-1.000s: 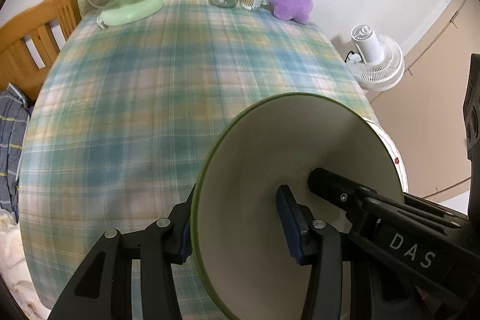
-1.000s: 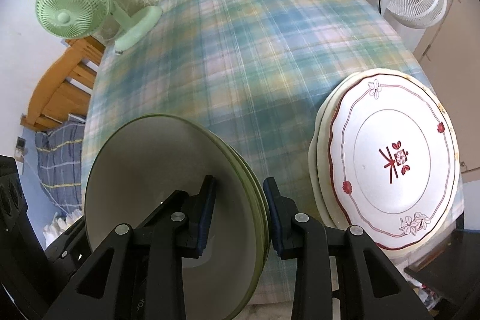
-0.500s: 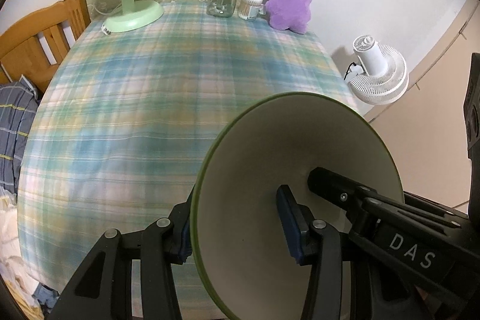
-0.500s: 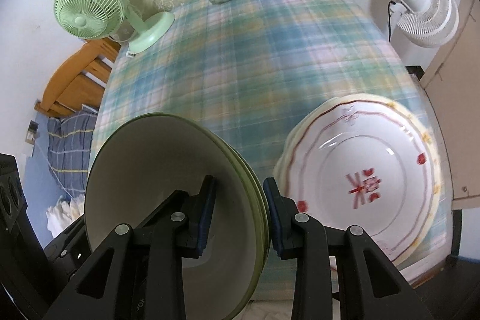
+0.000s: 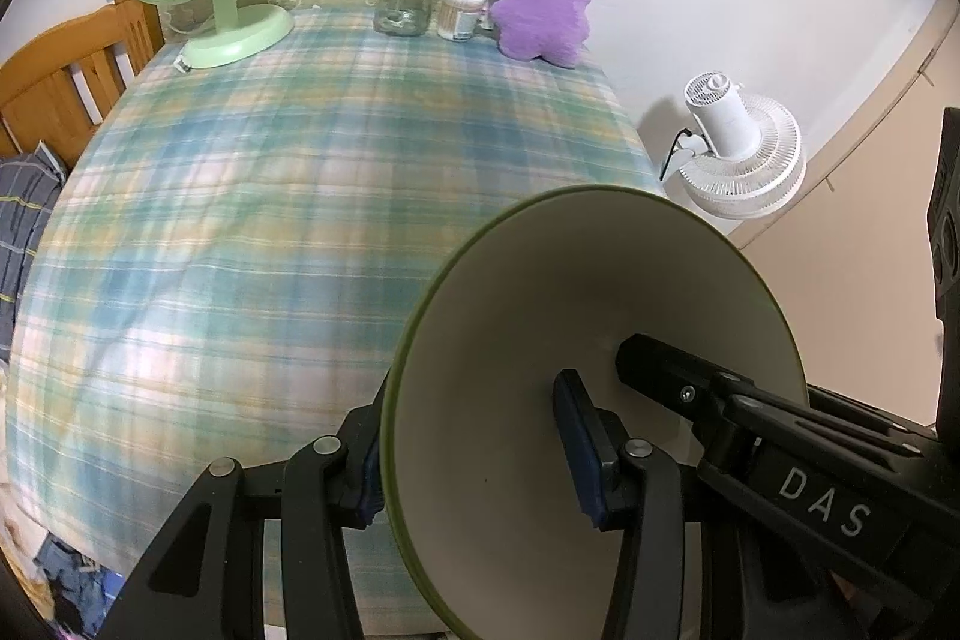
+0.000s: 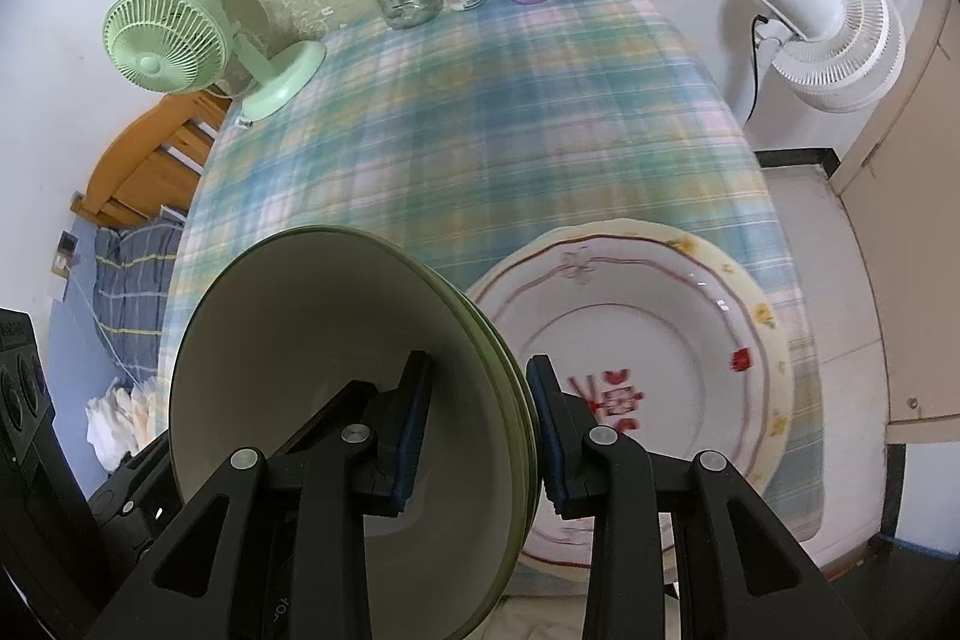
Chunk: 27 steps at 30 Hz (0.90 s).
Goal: Organize plates and bowls
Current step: 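Carry the bowl stack with both tools over the red-flower plate stack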
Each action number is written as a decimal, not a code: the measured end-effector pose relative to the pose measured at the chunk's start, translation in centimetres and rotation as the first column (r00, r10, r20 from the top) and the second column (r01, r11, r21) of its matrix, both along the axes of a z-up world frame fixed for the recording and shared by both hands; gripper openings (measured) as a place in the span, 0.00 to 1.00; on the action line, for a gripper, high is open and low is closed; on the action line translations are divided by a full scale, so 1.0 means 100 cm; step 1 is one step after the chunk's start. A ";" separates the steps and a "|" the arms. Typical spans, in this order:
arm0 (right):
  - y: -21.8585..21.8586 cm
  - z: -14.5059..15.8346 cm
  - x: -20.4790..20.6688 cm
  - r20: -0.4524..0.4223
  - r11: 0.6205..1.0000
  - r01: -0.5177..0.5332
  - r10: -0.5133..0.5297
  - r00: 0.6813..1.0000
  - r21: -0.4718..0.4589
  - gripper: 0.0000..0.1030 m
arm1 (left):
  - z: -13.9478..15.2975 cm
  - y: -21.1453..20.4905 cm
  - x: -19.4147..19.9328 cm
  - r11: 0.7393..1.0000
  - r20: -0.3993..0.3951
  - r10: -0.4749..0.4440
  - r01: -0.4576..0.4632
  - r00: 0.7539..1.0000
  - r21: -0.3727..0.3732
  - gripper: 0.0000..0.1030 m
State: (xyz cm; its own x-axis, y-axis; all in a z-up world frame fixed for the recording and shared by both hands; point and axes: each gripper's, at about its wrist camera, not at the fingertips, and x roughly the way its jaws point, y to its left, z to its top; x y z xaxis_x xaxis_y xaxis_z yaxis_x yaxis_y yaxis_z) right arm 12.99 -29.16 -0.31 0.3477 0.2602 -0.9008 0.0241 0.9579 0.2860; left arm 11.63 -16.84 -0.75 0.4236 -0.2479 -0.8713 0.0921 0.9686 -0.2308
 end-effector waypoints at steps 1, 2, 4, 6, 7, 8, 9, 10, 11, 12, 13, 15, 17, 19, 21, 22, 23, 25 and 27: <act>-0.005 0.000 -0.001 -0.001 1.000 0.000 0.000 1.000 -0.002 0.35 | -0.001 -0.004 0.000 1.000 -0.002 0.000 0.000 1.000 -0.003 0.46; -0.010 -0.001 -0.001 -0.003 1.000 0.000 0.000 1.000 -0.005 0.35 | -0.002 -0.008 0.000 1.000 -0.003 -0.001 0.000 1.000 -0.006 0.46; -0.018 -0.002 -0.002 -0.005 1.000 0.001 -0.001 1.000 -0.010 0.35 | -0.003 -0.017 -0.001 1.000 -0.006 0.000 0.000 1.000 -0.010 0.46; -0.027 -0.003 -0.003 -0.007 1.000 0.002 -0.003 1.000 -0.014 0.35 | -0.005 -0.026 -0.001 1.000 -0.009 -0.001 0.001 1.000 -0.014 0.46; -0.031 -0.004 -0.003 -0.009 1.000 0.003 -0.003 1.000 -0.015 0.35 | -0.006 -0.029 -0.002 1.000 -0.011 -0.002 0.002 1.000 -0.015 0.46; -0.035 -0.004 -0.003 -0.011 1.000 0.004 -0.004 1.000 -0.017 0.35 | -0.008 -0.033 -0.002 1.000 -0.014 -0.003 0.003 1.000 -0.016 0.46; -0.040 -0.006 -0.003 -0.013 1.000 0.006 -0.006 1.000 -0.018 0.35 | -0.009 -0.036 -0.003 1.000 -0.016 -0.004 0.003 1.000 -0.017 0.46; -0.044 -0.007 -0.003 -0.017 1.000 0.008 -0.008 1.000 -0.019 0.35 | -0.010 -0.040 -0.003 1.000 -0.020 -0.004 0.003 1.000 -0.019 0.46; -0.046 -0.008 -0.004 -0.020 1.000 0.009 -0.009 1.000 -0.019 0.35 | -0.011 -0.043 -0.003 1.000 -0.023 -0.003 0.003 1.000 -0.020 0.46; -0.050 -0.009 -0.004 -0.023 1.000 0.010 -0.011 1.000 -0.021 0.35 | -0.013 -0.047 -0.003 1.000 -0.028 -0.003 0.002 1.000 -0.024 0.46; -0.053 -0.011 -0.005 -0.026 1.000 0.010 -0.011 1.000 -0.023 0.35 | -0.015 -0.049 -0.003 1.000 -0.032 -0.002 0.002 0.999 -0.026 0.46; -0.059 -0.014 -0.004 -0.033 1.000 0.010 -0.011 0.999 -0.028 0.35 | -0.018 -0.054 -0.002 0.999 -0.043 0.000 -0.001 0.999 -0.033 0.46; -0.063 -0.017 -0.003 -0.040 0.999 0.011 -0.012 0.999 -0.032 0.35 | -0.023 -0.058 -0.001 0.999 -0.055 0.002 -0.004 0.998 -0.037 0.46; -0.067 -0.022 -0.001 -0.051 0.999 0.011 -0.012 0.999 -0.035 0.35 | -0.028 -0.062 0.000 0.999 -0.072 0.006 -0.009 0.997 -0.036 0.46; -0.071 -0.028 0.001 -0.067 0.999 0.011 -0.013 0.998 -0.031 0.35 | -0.032 -0.064 0.002 0.999 -0.084 0.009 -0.012 0.996 -0.035 0.46; -0.073 -0.031 0.002 -0.076 0.999 0.009 -0.012 0.997 -0.031 0.35 | -0.034 -0.065 0.003 0.999 -0.090 0.011 -0.014 0.996 -0.037 0.46; -0.074 -0.032 0.003 -0.079 0.999 0.008 -0.011 0.997 -0.032 0.35 | -0.035 -0.066 0.004 0.999 -0.094 0.012 -0.016 0.996 -0.037 0.46; -0.076 -0.035 0.007 -0.086 0.999 0.005 -0.008 0.996 -0.035 0.35 | -0.038 -0.069 0.008 0.999 -0.103 0.014 -0.018 0.995 -0.038 0.46; -0.079 -0.038 0.010 -0.093 0.999 0.002 -0.006 0.996 -0.036 0.35 | -0.040 -0.071 0.011 0.999 -0.107 0.015 -0.019 0.994 -0.037 0.46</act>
State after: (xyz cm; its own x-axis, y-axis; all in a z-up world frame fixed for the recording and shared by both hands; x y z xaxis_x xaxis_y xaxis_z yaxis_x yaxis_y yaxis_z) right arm 14.03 -37.03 -4.12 0.2627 0.2255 -0.9382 0.0531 0.9675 0.2474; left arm 12.76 -23.98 -4.78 0.3329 -0.2755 -0.9018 0.0484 0.9601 -0.2755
